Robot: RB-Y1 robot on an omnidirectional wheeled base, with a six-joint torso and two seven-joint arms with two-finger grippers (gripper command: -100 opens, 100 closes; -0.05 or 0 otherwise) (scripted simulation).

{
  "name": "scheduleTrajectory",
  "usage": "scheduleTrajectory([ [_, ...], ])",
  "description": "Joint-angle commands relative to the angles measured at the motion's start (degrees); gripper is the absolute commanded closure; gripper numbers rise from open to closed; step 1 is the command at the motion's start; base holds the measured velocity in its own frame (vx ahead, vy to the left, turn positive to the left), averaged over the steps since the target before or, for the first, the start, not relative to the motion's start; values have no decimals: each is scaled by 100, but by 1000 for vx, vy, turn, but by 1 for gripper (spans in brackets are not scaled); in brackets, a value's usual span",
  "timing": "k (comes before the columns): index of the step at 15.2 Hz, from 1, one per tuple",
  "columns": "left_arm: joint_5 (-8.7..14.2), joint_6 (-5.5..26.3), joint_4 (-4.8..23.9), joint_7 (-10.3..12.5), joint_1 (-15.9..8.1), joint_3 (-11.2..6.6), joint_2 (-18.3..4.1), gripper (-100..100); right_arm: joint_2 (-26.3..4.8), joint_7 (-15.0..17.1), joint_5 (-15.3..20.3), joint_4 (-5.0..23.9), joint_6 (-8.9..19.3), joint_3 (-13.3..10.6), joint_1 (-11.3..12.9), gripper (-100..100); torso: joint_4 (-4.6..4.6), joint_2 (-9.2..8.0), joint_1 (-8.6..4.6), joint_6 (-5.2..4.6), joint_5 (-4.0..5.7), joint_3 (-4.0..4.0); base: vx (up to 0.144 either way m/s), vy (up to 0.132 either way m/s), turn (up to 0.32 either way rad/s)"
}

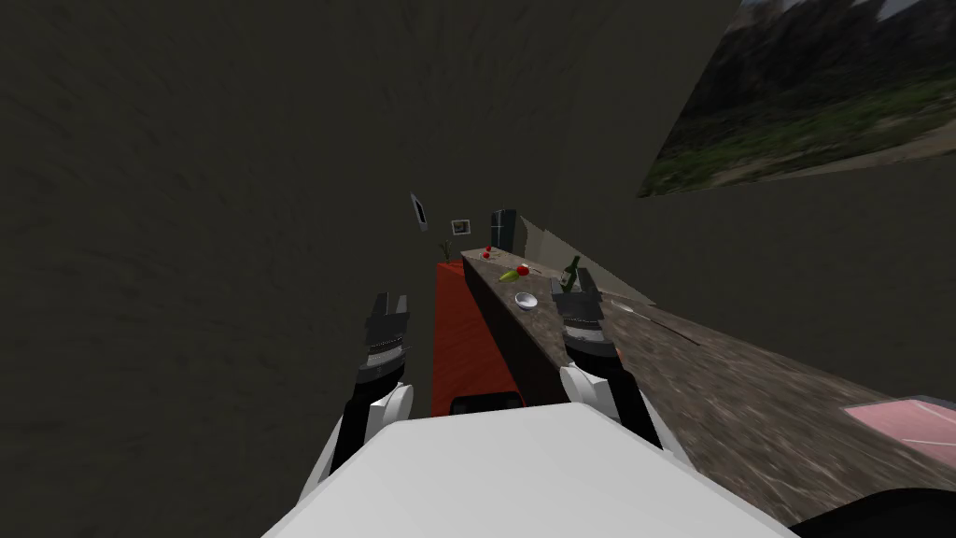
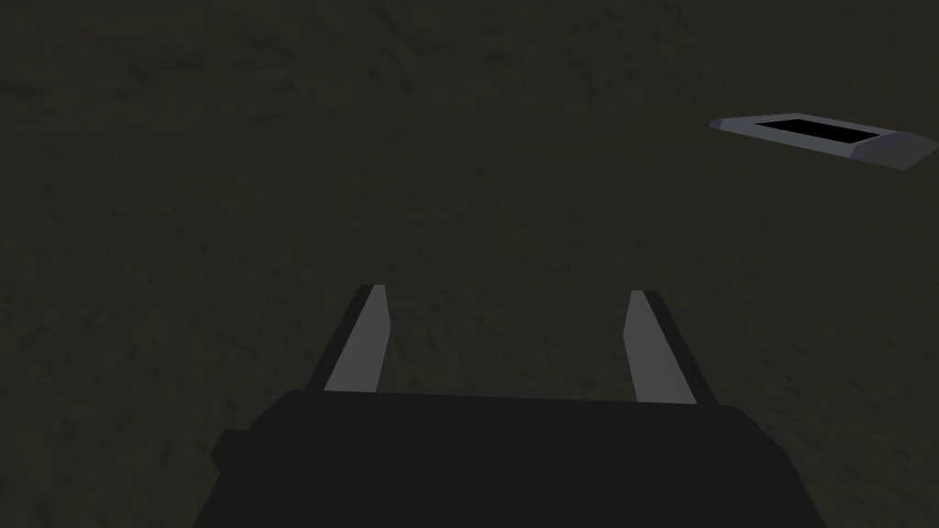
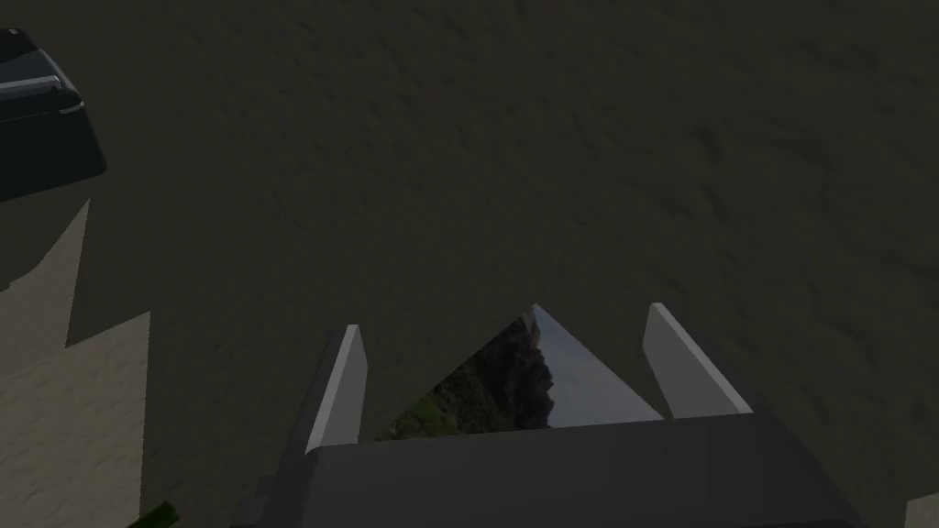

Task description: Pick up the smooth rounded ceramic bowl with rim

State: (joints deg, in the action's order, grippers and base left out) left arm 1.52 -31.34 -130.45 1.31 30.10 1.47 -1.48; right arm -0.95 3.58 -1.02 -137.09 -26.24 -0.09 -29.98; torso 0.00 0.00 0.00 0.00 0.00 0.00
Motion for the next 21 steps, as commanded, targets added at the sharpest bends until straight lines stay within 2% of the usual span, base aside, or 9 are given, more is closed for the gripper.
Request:
scheduleTrajectory([
  [1, 0, 0, 0, 0, 0, 0, 0, 0, -232, -26, 86, 41, 27, -15, -4, -100, 0, 0, 0, 0, 0, 0, 12, 1, 3],
  [8, 0, 0, 0, 0, 1, 0, 0, 0, -929, -119, 392, 187, 124, -71, -22, -100, -5, 20, 1, 0, -1, 12, 42, 8, 5],
  [9, 0, 0, 0, 0, 1, 0, 0, 0, -1127, -151, 498, 238, 157, -92, -29, -100, -4, 19, 0, 0, 0, 11, 41, 5, 6],
  [10, 0, 0, 0, 0, 1, 0, 0, 0, -1158, -151, 498, 238, 157, -92, -29, -100, -4, 19, 0, 0, 0, 11, 39, 7, 4],
  [11, 0, 0, 0, 0, 1, 0, 0, 0, -1364, -186, 614, 293, 193, -114, -37, -100, -4, 19, 0, 0, 0, 11, 50, 6, 4],
  [12, 0, 0, 0, 0, 1, 0, 0, 0, -1405, -186, 614, 293, 193, -114, -37, -100, -5, 21, 0, 1, 0, 12, 48, 9, 7],
  [17, 0, 0, 0, 0, 1, 0, 0, 0, -2087, -308, 1017, 483, 317, -194, -67, -100, -5, 23, 2, 0, 0, 13, 51, 10, 7],
  [19, 0, 0, 0, 0, 1, 0, 0, 0, -2248, -308, 1017, 483, 317, -194, -67, -100, -6, 27, 1, 0, -1, 15, 52, 6, 4],
  [21, 0, 0, 0, 0, 1, 0, 0, 0, -2557, -353, 1167, 554, 363, -225, -79, -100, -5, 22, 1, 1, 0, 13, 45, 9, 7],
])
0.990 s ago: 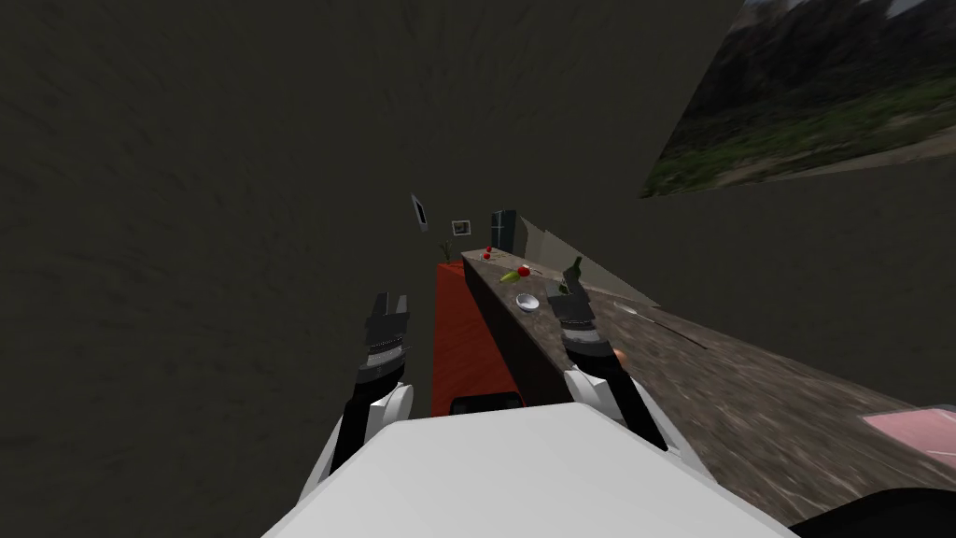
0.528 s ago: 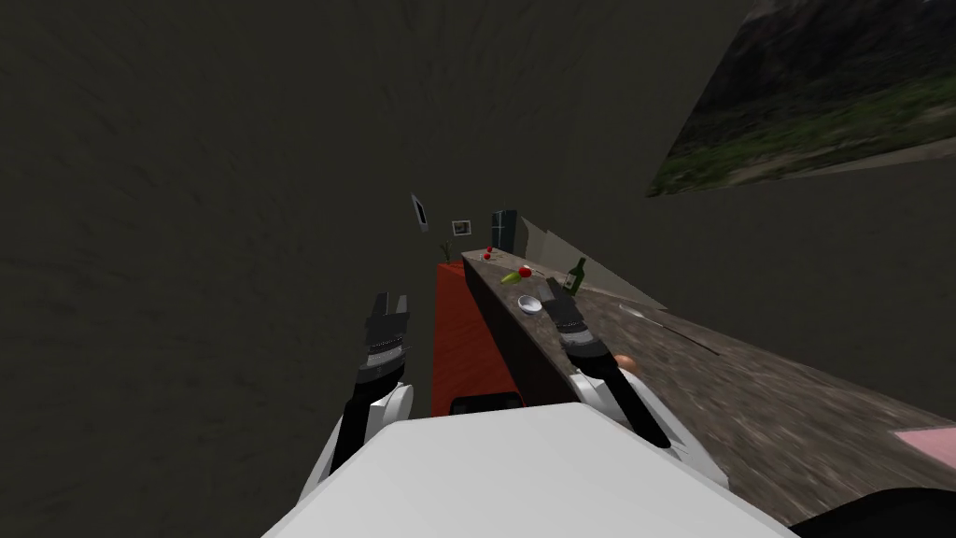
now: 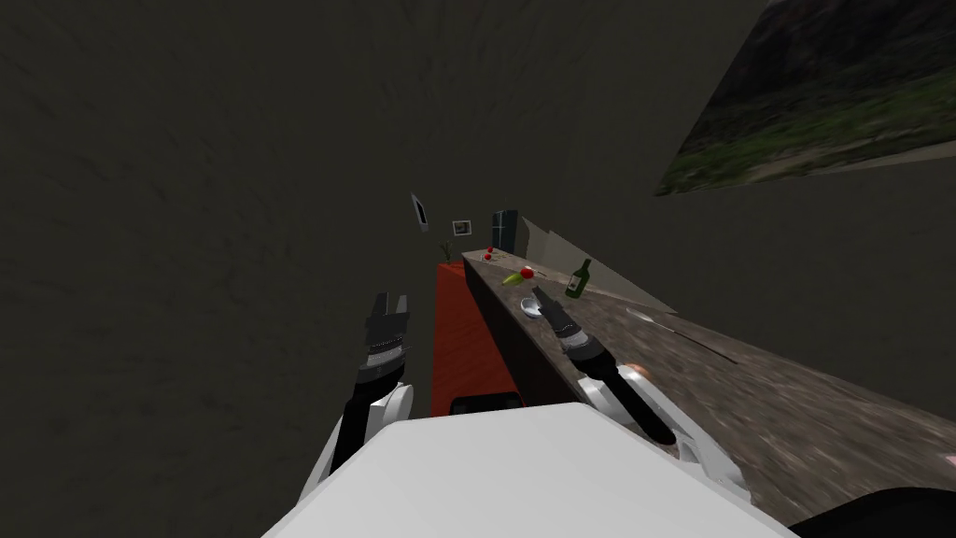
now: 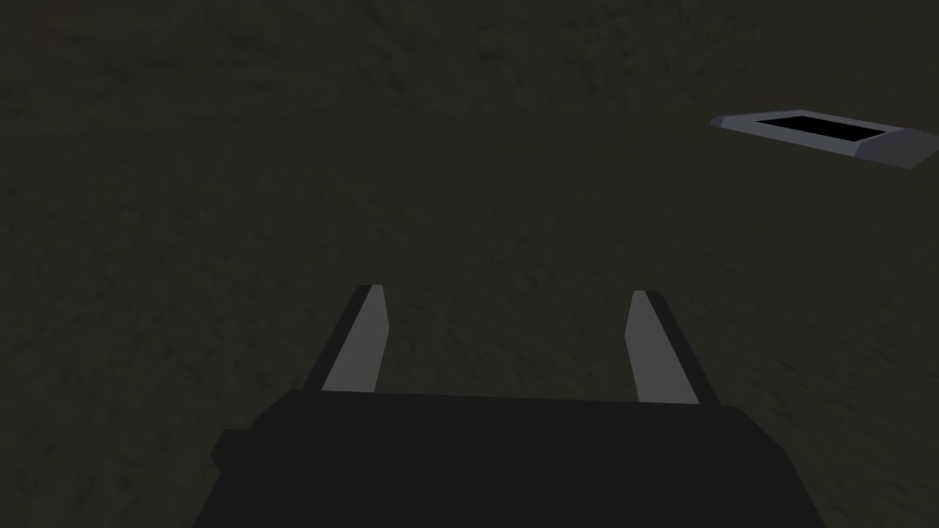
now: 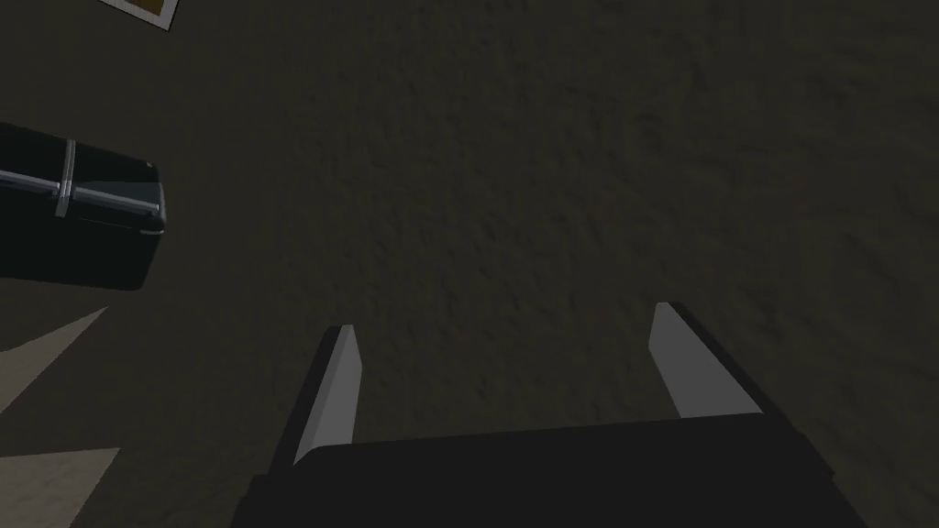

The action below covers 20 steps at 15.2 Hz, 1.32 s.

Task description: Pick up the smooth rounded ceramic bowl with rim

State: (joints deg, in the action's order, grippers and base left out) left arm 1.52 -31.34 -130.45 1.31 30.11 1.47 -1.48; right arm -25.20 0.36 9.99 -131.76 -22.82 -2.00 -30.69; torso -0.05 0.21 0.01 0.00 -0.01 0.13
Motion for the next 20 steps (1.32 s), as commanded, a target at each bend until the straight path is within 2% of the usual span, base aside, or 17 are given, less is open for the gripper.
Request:
scheduleTrajectory([
  [1, 0, 0, 0, 0, 0, 0, 0, 0, -286, -78, 223, 94, 68, -67, -21, -100, 0, 0, 0, 0, 0, 0, 55, 9, 7],
  [3, 0, 0, 0, 0, 0, 0, 0, 0, -452, -78, 223, 94, 68, -67, -21, -100, -1, 4, 1, 0, 0, 2, 50, 8, 5],
  [4, 0, 0, 0, 0, 0, 0, 0, 0, -637, -127, 385, 170, 117, -102, -35, -100, 0, 1, 0, 0, 0, 1, 49, 11, 6],
  [6, 0, 0, 0, 0, 0, 0, 0, 0, -783, -127, 385, 170, 117, -102, -35, -100, 0, 2, 2, 0, 0, 1, 45, 9, 5],
  [7, 0, 0, 0, 0, 0, 0, 0, 0, -964, -178, 553, 249, 167, -138, -50, -100, 0, -1, 1, 0, 0, -1, 43, 8, 5],
  [9, 0, 0, 0, 0, 0, 0, 0, 0, -1123, -178, 553, 249, 167, -138, -50, -100, 0, 0, 0, 1, 0, 0, 41, 7, 5],
  [10, 0, 0, 0, 0, 0, 0, 0, 0, -1320, -229, 726, 329, 219, -177, -66, -100, 0, -2, 0, 0, 0, -1, 48, 8, 9],
  [11, 0, 0, 0, 0, 0, 0, 0, 0, -1451, -229, 726, 329, 219, -177, -66, -100, 0, -1, 0, 0, 0, -1, 53, 11, 7],
  [12, 0, 0, 0, 0, 0, 0, 0, 0, -1470, -229, 726, 329, 219, -177, -66, -100, 0, 1, 1, 0, 0, 0, 39, 10, 1],
  [13, 0, 0, 0, 0, 0, 0, 0, 0, -1689, -282, 902, 411, 271, -217, -84, -100, 0, -1, 1, 0, 0, 0, 48, 14, 6],
  [15, 0, 0, 0, 0, 0, 0, 0, 0, -1823, -282, 902, 411, 271, -217, -84, -100, 0, 1, 3, 0, -1, 1, 47, 9, 4],
  [16, 0, 0, 0, 0, 0, 0, 0, 0, -2031, -336, 1081, 493, 323, -258, -103, -100, 0, 0, 1, 0, 0, 0, 47, 7, 8],
  [18, 0, 0, 0, 0, 0, 0, 0, 0, -2180, -336, 1081, 493, 323, -258, -103, -100, 0, 2, 1, 0, 0, 1, 47, 10, 5],
  [19, 0, 0, 0, 0, 0, 0, 0, 0, -2385, -390, 1263, 577, 376, -301, -122, -100, 0, 0, 1, 0, 0, 0, 48, 9, 6],
  [20, 0, 0, 0, 0, 0, 0, 0, 0, -2503, -390, 1263, 577, 376, -301, -122, -100, 0, 1, 1, 0, 0, 0, 56, 11, 7],
])
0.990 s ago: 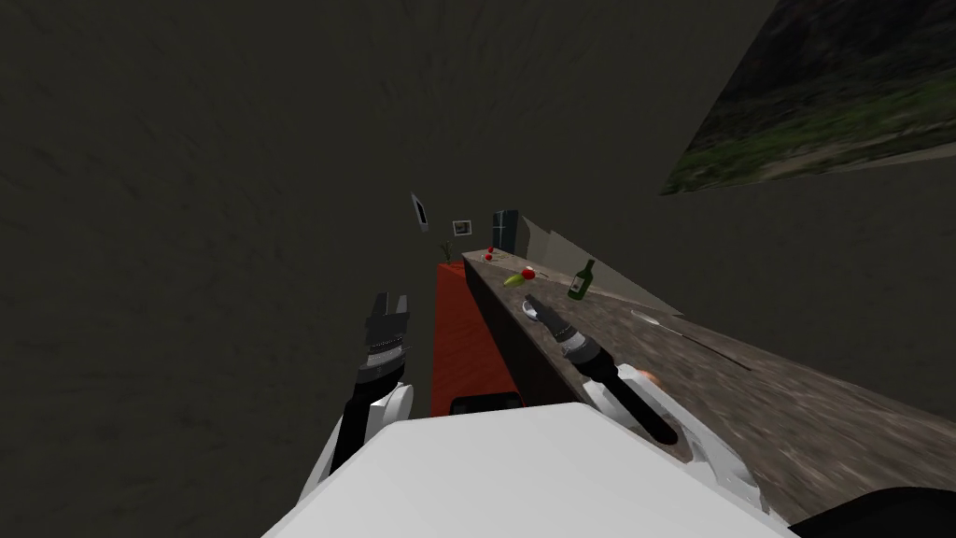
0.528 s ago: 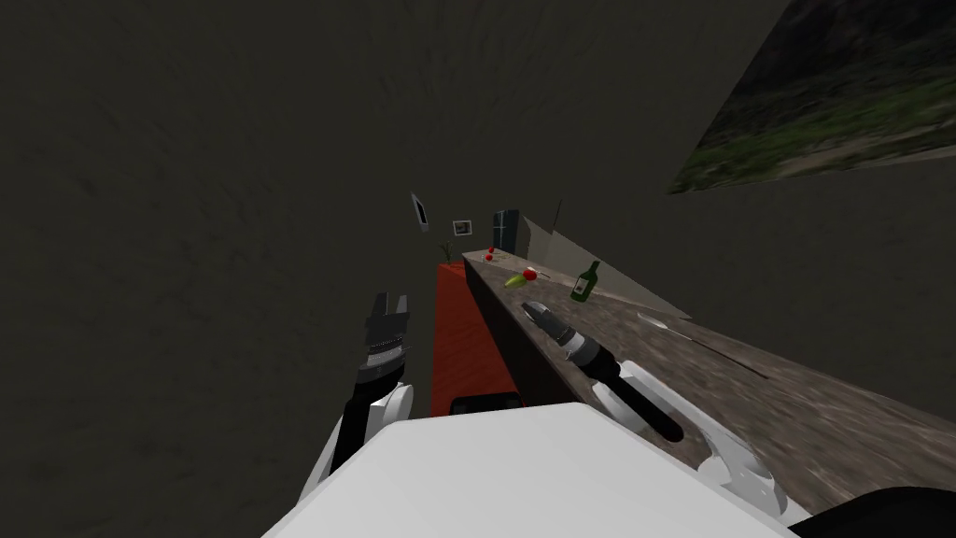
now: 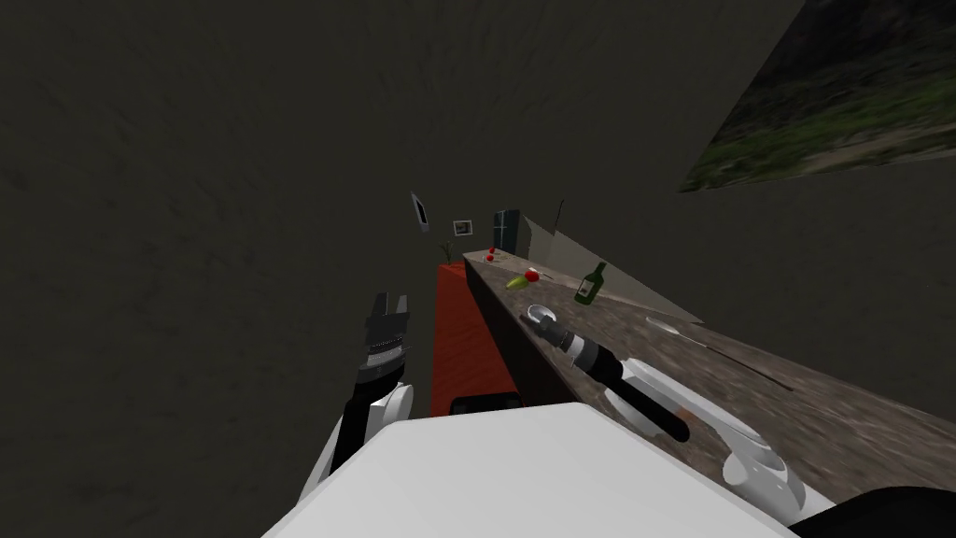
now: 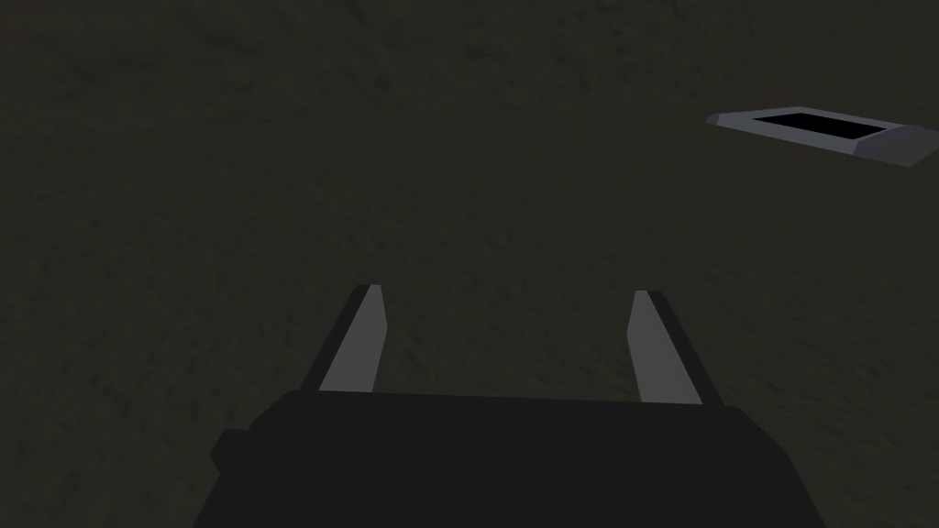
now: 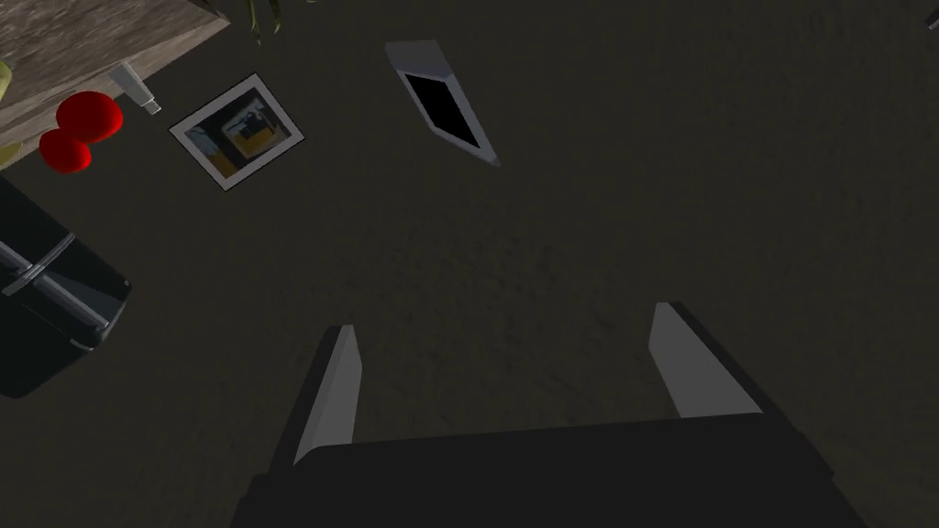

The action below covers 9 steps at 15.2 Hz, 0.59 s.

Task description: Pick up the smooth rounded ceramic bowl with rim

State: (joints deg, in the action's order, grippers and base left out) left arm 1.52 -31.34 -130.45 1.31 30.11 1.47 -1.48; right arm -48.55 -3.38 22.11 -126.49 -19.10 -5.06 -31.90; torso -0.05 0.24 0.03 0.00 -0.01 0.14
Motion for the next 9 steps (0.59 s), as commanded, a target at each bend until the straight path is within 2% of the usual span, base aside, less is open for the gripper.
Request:
scheduleTrajectory([
  [1, 0, 0, 0, 0, 0, 0, 0, 0, -205, -15, 51, 51, 4, 5, -2, -100, 0, 0, 0, 0, 0, 0, 41, 10, 4],
  [2, 0, 0, 0, 0, 0, 0, 0, 0, -378, -70, 234, 135, 56, -40, -23, -100, 0, -3, 0, 0, 0, -1, 45, 7, 5],
  [4, 0, 0, 0, 0, 0, 0, 0, 0, -567, -70, 234, 135, 56, -40, -23, -100, 0, -1, -1, 0, 0, 0, 45, 7, 5],
  [5, 0, 0, 0, 0, 0, 0, 0, 0, -735, -124, 418, 219, 109, -86, -45, -100, 1, -3, -1, 0, 0, -1, 48, 10, 8],
  [7, 0, 0, 0, 0, 0, 0, 0, 0, -930, -124, 418, 219, 109, -86, -45, -100, 0, 0, 0, 0, 0, 0, 48, 12, 4],
  [8, 0, 0, 0, 0, 0, 0, 0, 0, -1102, -179, 602, 302, 160, -133, -68, -100, 0, -2, 1, 0, 0, -1, 46, 16, 9],
  [9, 0, 0, 0, 0, 0, 0, 0, 0, -1240, -179, 602, 302, 160, -133, -68, -100, 0, -2, 2, 0, -1, -1, 53, 20, 7],
])
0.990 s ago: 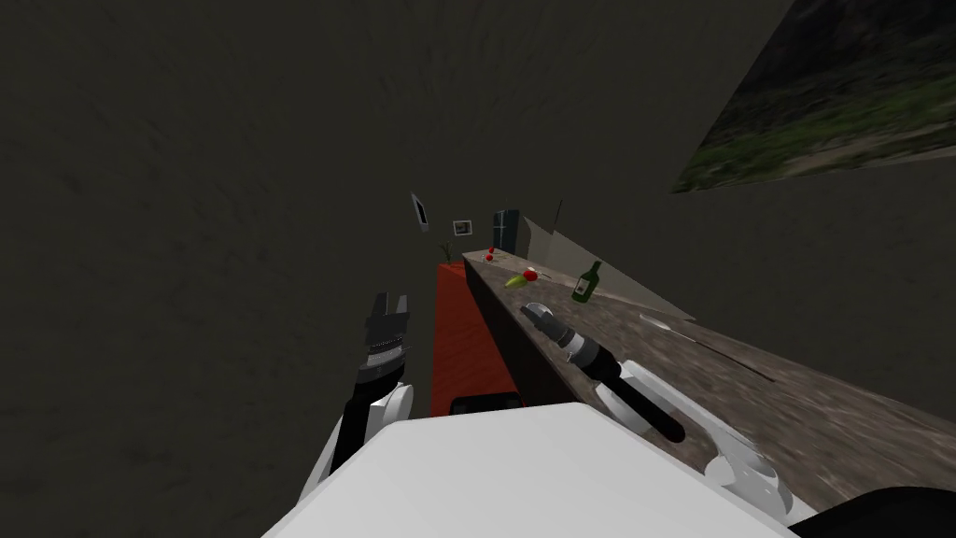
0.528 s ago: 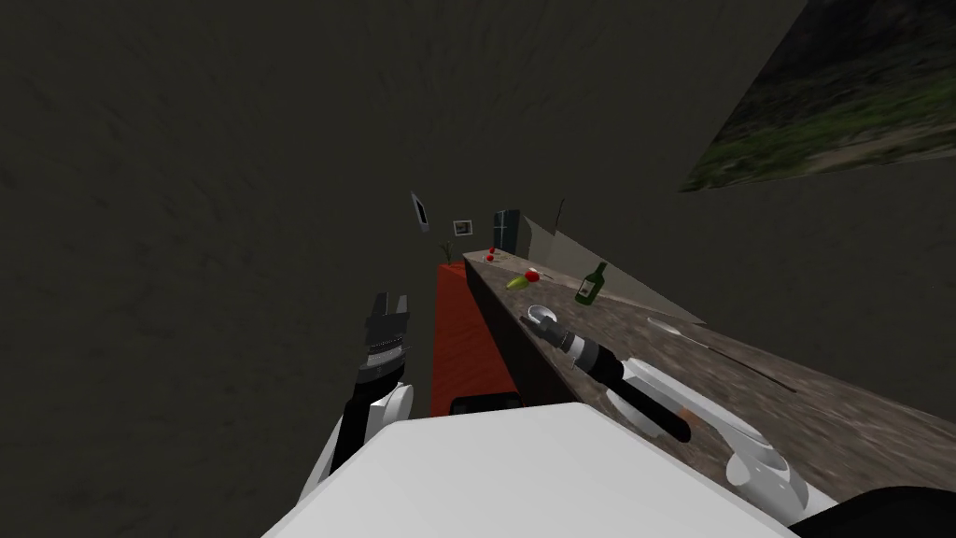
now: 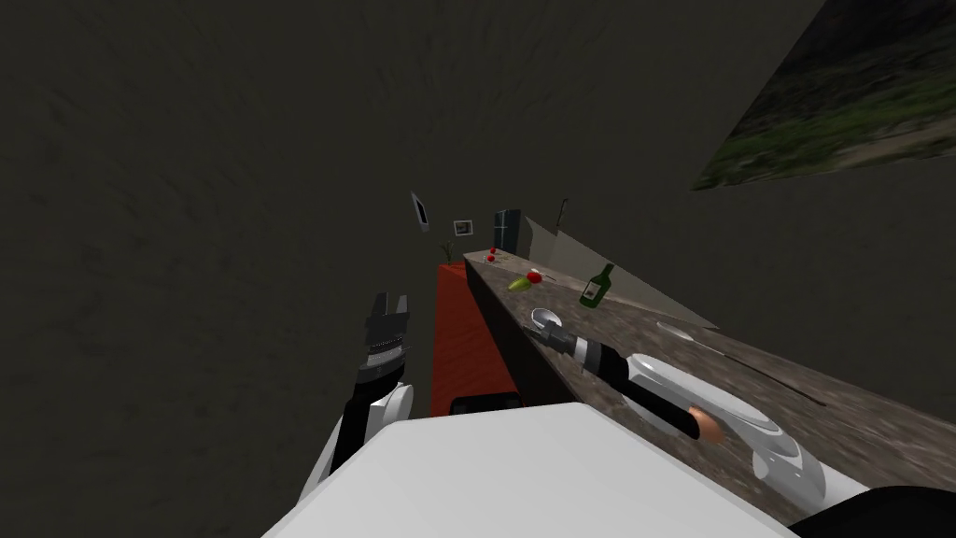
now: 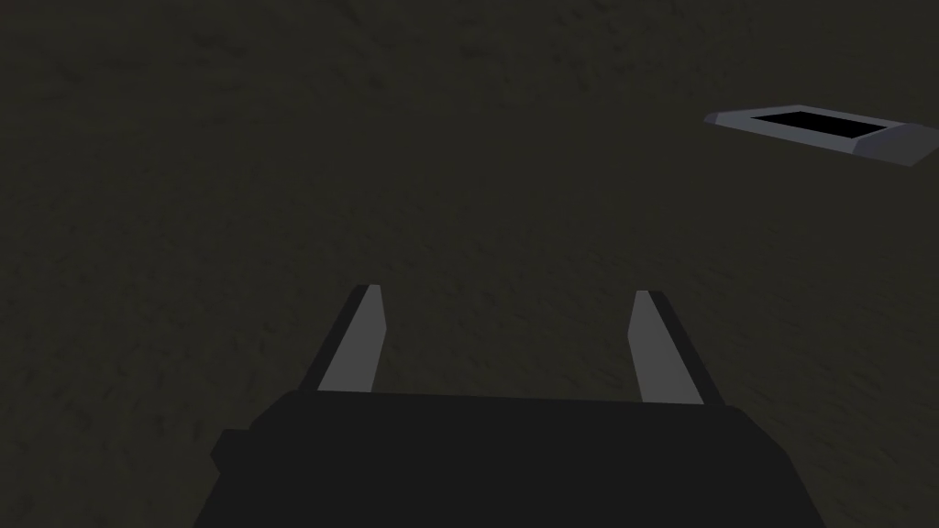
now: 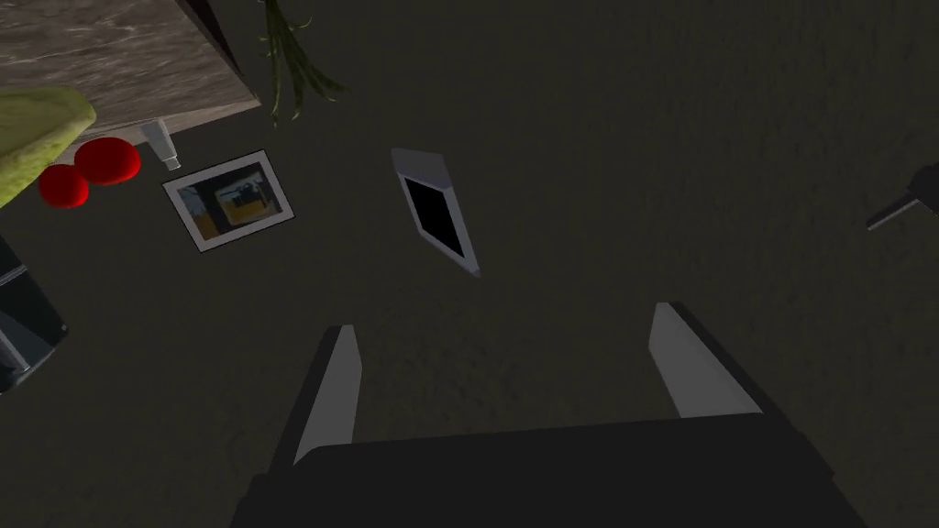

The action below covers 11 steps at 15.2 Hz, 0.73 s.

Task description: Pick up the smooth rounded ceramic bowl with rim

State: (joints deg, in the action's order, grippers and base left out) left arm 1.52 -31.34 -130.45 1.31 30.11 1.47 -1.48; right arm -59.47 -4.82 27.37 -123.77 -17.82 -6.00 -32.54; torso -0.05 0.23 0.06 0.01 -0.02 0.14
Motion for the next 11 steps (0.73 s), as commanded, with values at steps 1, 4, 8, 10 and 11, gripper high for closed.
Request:
scheduleTrajectory([
  [1, 0, 0, 0, 0, 0, 0, 0, 0, -200, -35, 76, 30, 33, -39, -3, -100, 0, 0, 0, 0, 0, 0, 39, 16, 2],
  [4, 0, 0, 0, 0, 0, 0, 0, 0, -559, -89, 259, 113, 84, -87, -27, -100, 1, -3, -2, -1, 0, -2, 41, 9, 5],
  [8, 0, 0, 0, 0, 0, 0, 0, 0, -1067, -196, 621, 275, 182, -188, -79, -100, 0, -1, -2, 0, 0, -1, 48, 12, 6],
  [10, 0, 0, 0, 0, 0, 0, 0, 0, -1263, -196, 621, 275, 182, -188, -79, -100, 0, -1, -3, 0, 0, 0, 41, 9, 5],
  [11, 0, 0, 0, 0, 0, 0, 0, 0, -1425, -248, 798, 354, 228, -240, -107, -100, 1, -4, -3, 0, 0, -2, 37, 14, 8],
])
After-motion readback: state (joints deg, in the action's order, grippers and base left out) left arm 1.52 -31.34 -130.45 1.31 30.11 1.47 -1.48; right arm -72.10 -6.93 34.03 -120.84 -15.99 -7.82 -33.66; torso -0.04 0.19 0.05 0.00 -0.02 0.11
